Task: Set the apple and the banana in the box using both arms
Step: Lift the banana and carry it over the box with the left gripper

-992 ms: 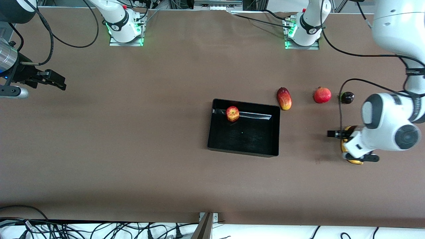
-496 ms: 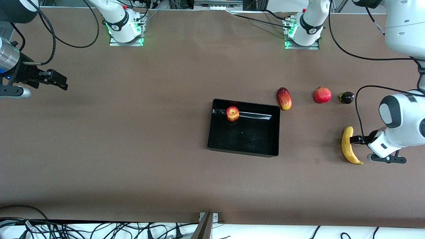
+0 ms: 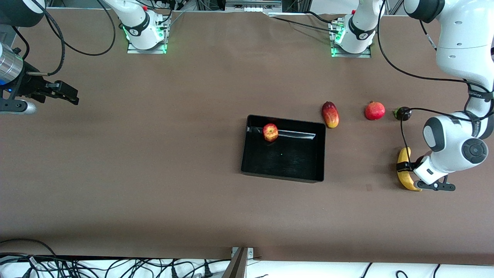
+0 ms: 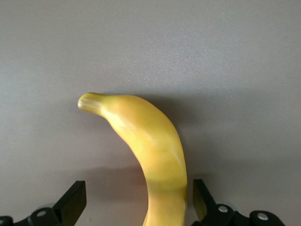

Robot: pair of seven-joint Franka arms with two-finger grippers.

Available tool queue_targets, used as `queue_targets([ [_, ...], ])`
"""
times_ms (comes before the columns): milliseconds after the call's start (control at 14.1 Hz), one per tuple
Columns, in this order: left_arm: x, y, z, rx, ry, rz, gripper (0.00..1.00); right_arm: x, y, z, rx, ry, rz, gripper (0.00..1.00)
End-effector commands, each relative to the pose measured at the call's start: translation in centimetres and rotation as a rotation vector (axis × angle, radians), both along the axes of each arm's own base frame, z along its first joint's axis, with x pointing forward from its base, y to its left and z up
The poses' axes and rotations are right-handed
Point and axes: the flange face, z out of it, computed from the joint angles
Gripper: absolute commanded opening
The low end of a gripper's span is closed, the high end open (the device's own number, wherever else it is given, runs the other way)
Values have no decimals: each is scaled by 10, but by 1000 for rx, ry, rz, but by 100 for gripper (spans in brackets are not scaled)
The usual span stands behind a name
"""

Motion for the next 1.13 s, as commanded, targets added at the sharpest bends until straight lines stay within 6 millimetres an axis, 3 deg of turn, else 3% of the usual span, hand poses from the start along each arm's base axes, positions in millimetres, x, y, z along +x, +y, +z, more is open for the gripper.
queue_targets([
  [0,-8,-1,-13,1,-23,6,86,3,0,5,-13,0,11,100],
  [212,-11,-4,-14,-1,-14,6,8,3,0,5,-13,0,11,100],
  [283,-11,-5,-14,-1,-13,3,0,3,0,5,-13,0,11,100],
  [496,-9,-10,-7,-2,-13,-4,0,3,0,5,-13,0,11,100],
  [638,-4,-24,13,-4,-21,-22,0,3,0,5,-11,0,11,100],
  [779,-2,-68,41,-35,26,2,0,3,0,5,-11,0,14,100],
  [1062,-2,-192,99,-104,31,126,0,3,0,5,-12,0,13,100],
])
